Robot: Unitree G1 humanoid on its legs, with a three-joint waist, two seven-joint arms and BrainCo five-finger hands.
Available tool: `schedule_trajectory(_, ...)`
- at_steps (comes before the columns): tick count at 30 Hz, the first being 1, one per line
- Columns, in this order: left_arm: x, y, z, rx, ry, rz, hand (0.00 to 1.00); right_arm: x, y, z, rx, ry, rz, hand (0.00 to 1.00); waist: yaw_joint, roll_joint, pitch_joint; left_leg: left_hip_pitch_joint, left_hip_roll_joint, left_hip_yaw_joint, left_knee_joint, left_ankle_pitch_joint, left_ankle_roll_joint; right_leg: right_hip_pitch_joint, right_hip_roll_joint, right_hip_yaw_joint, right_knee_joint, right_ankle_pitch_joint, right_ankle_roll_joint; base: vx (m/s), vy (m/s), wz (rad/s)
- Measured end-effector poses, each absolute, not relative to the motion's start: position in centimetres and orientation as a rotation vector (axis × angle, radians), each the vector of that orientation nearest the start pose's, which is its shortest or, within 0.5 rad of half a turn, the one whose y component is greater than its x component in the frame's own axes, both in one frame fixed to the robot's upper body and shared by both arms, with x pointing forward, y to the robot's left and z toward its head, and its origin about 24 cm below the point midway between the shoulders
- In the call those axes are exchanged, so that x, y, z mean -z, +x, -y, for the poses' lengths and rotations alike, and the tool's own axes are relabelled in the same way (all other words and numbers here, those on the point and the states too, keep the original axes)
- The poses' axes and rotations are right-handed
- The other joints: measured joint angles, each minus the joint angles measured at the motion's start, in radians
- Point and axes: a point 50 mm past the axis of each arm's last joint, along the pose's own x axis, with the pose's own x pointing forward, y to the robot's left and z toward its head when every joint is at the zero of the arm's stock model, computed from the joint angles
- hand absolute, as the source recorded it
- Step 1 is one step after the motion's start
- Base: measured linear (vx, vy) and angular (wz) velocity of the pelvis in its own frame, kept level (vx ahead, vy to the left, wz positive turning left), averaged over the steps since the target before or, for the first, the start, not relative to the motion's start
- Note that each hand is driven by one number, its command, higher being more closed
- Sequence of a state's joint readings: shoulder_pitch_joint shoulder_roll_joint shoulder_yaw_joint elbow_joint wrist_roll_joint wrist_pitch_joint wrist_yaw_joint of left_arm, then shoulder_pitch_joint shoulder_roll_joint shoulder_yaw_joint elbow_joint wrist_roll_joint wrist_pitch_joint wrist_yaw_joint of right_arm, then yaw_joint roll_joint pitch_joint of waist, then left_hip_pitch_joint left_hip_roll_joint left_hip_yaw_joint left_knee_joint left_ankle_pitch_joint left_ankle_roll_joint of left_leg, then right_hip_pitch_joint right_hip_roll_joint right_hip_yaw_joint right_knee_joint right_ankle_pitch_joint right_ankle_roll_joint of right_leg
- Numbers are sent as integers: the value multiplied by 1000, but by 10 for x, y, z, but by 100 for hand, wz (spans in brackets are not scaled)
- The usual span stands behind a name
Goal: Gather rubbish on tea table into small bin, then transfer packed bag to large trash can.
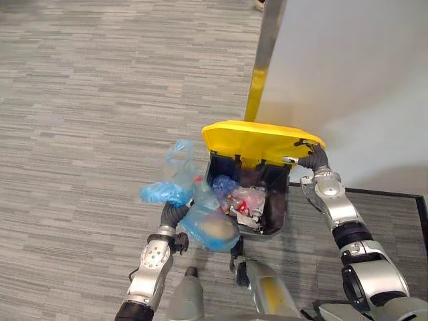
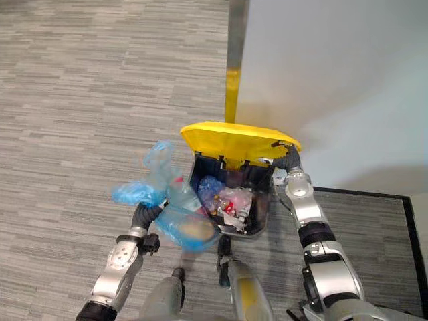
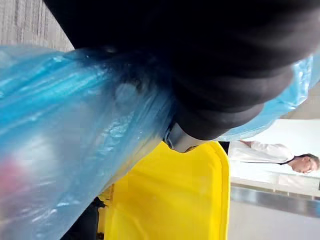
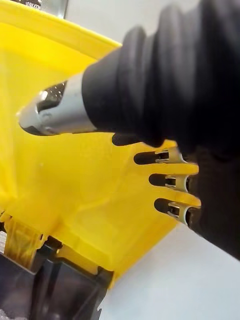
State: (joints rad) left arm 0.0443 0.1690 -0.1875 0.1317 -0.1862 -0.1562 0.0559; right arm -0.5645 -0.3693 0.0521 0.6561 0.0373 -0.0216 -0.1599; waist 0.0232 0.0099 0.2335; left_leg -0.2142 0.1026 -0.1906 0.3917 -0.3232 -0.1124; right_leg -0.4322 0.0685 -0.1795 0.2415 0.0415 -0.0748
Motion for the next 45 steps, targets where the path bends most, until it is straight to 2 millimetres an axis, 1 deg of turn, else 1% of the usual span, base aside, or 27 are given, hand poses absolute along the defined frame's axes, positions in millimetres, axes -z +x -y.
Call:
schedule_trajectory(2,-17,240,-141,115,-21,-29,100,-78,354,222,177,-351,-48,0,-7,1,4,0,-1,2,6,0,0,10,0,-1,-15,9,5,-12,18,-1)
schedule_trajectory(5,-26,247,-136,138,-20,10,100,-73,353,224,184,-352,-67,0,-7,-4,7,-5,-6,14,10,1,0,13,-5,8,-23,20,21,-35,62,-7)
schedule_trajectory(7,-28,248,-133,146,-17,17,100,-73,353,224,192,-352,-66,0,-6,-5,9,-12,-14,27,6,6,9,13,-11,20,-29,30,33,-24,97,-10)
schedule_trajectory(8,-29,249,-131,154,-13,22,100,-75,354,224,193,-352,-63,0,-7,-6,12,-18,-20,30,6,7,11,13,-16,23,-38,42,25,-7,110,-5)
schedule_trajectory(10,-35,253,-124,186,-3,45,100,-80,357,222,192,-350,-46,0,-7,-14,31,-18,-27,36,8,9,12,13,-21,31,-39,49,26,-3,96,-4)
schedule_trajectory(12,-45,261,-117,226,15,84,100,-87,361,221,193,-346,-26,0,-7,-23,50,-22,-33,33,10,10,13,13,-27,28,-39,51,25,9,66,5)
schedule_trajectory(14,-52,266,-109,261,27,113,100,-88,361,221,193,-346,-24,0,-7,-26,52,-25,-36,29,10,14,19,13,-32,22,-38,58,14,33,56,11)
schedule_trajectory(18,-67,275,-97,307,46,171,100,-93,366,218,191,-341,-16,0,-7,-26,54,-26,-36,30,10,13,22,13,-38,24,-35,59,12,42,70,3)
schedule_trajectory(20,-76,280,-94,309,52,204,100,-100,370,215,188,-339,1,0,-6,-29,67,-26,-37,36,14,11,27,13,-39,32,-33,60,12,18,73,-7)
schedule_trajectory(22,-84,287,-93,309,64,230,100,-111,375,211,185,-332,33,0,-7,-30,94,-30,-37,47,29,5,37,12,-37,42,-32,63,16,-10,65,-12)
schedule_trajectory(24,-84,290,-93,312,77,229,100,-115,377,206,179,-345,47,0,-8,-30,101,-35,-39,53,33,3,40,6,-37,47,-31,64,18,-19,61,-8)
schedule_trajectory(27,-85,295,-87,336,107,227,100,-117,379,202,164,-355,52,0,-7,-29,104,-45,-39,56,38,0,43,-5,-37,50,-28,64,18,-2,31,-3)
schedule_trajectory(28,-89,299,-85,342,114,241,100,-124,381,200,163,-354,71,0,-8,-30,114,-57,-42,59,47,-1,44,-18,-39,53,-19,64,18,-13,43,-5)
schedule_trajectory(29,-95,305,-83,347,127,255,100,-135,385,197,161,-353,100,0,-9,-29,138,-63,-45,61,56,-1,45,-22,-40,57,-14,64,19,-42,40,-4)
schedule_trajectory(31,-99,313,-81,347,144,262,100,-146,390,191,148,-363,130,0,-11,-31,158,-84,-45,64,78,-7,48,-39,-40,59,-5,65,19,-63,26,-6)
schedule_trajectory(33,-101,325,-77,346,190,245,100,-162,394,183,130,-371,174,0,-9,-34,172,-133,-43,71,117,-16,48,-78,-36,64,4,73,20,-62,13,-11)
schedule_trajectory(34,-101,327,-77,349,204,239,100,-166,395,181,128,-371,187,0,-9,-36,177,-143,-42,75,124,-18,48,-86,-35,66,6,75,20,-56,16,-13)
schedule_trajectory(36,-101,335,-73,358,250,216,100,-183,397,173,114,-378,236,0,-11,-36,197,-184,-39,95,169,-32,50,-126,-35,74,34,76,21,-56,34,-17)
schedule_trajectory(40,-107,347,-62,382,299,208,100,-203,393,162,97,-341,321,0,-12,-33,204,-279,-30,112,250,-56,53,-203,-34,72,75,76,22,-56,36,-6)
schedule_trajectory(42,-112,355,-59,381,331,211,100,-219,391,154,78,-324,381,0,-13,-32,205,-341,-25,118,297,-70,55,-255,-34,70,96,76,22,-58,23,-5)
schedule_trajectory(43,-115,359,-58,377,362,214,100,-227,389,150,72,-301,415,0,-14,-32,210,-372,-13,128,324,-78,57,-278,-32,67,108,76,22,-55,23,-4)
schedule_trajectory(44,-116,361,-58,374,374,212,100,-231,388,148,68,-296,433,0,-16,-33,215,-384,-10,130,333,-80,60,-287,-32,66,111,76,21,-65,20,-3)
schedule_trajectory(45,-116,365,-60,360,402,203,100,-243,384,139,47,-287,481,0,-21,-33,220,-423,2,148,360,-87,61,-321,-32,64,127,76,21,-62,19,-3)
